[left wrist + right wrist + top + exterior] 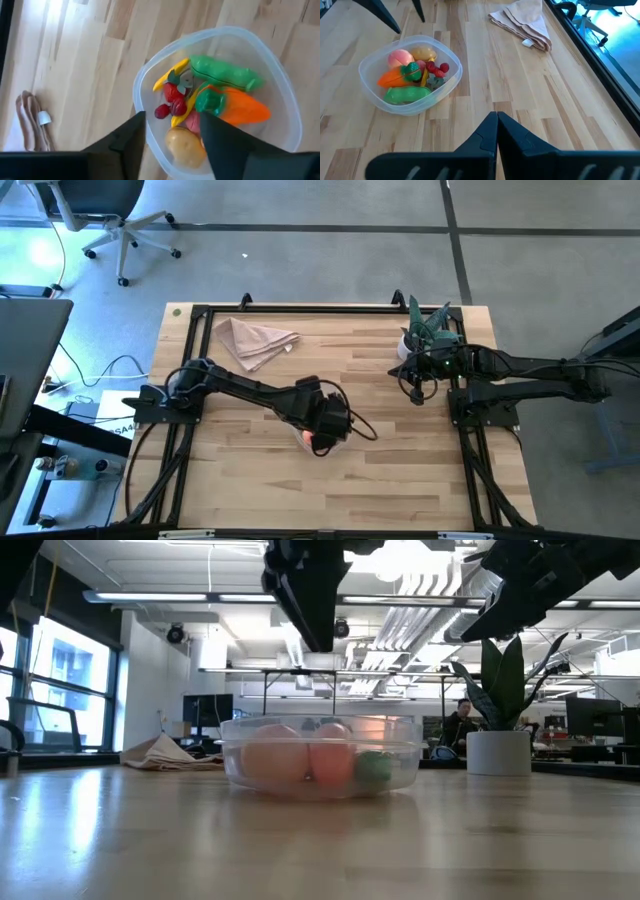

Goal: Pick and placing Produce into tupperware
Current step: Return to Home Position

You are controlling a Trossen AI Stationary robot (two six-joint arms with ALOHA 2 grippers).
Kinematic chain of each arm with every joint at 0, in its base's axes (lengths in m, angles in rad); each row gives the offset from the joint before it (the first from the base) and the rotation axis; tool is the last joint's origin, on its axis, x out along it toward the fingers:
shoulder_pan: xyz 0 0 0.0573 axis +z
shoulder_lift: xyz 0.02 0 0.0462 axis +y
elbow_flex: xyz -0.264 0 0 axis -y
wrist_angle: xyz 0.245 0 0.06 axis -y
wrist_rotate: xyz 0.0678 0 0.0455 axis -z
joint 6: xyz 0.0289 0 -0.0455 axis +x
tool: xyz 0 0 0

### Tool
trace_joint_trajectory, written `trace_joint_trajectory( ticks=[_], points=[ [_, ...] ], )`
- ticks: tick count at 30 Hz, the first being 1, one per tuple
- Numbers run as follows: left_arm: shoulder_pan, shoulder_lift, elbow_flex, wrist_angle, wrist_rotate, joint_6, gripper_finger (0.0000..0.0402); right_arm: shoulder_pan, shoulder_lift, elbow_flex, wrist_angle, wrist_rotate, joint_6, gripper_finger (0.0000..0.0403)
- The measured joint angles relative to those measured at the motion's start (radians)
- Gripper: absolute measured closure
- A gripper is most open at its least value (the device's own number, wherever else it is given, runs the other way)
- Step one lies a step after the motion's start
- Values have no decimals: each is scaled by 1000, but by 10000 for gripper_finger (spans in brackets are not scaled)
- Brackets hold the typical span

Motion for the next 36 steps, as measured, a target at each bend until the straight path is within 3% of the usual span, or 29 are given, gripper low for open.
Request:
trace_joint_trajectory(
  ticks=[9,13,23,32,36],
  points=[
    [1,-18,-1,49,45,-5,356,0,0,0,0,0,0,403],
    [1,-36,-1,104,46,-53,396,0,0,0,0,0,0,403],
    [13,-68,-2,58,13,28,389,0,0,0,0,0,0,403],
    [56,-132,-1,136,90,195,393,0,0,0,0,0,0,403],
    [108,-169,-1,84,118,220,400,0,0,0,-2,0,0,403]
  ],
)
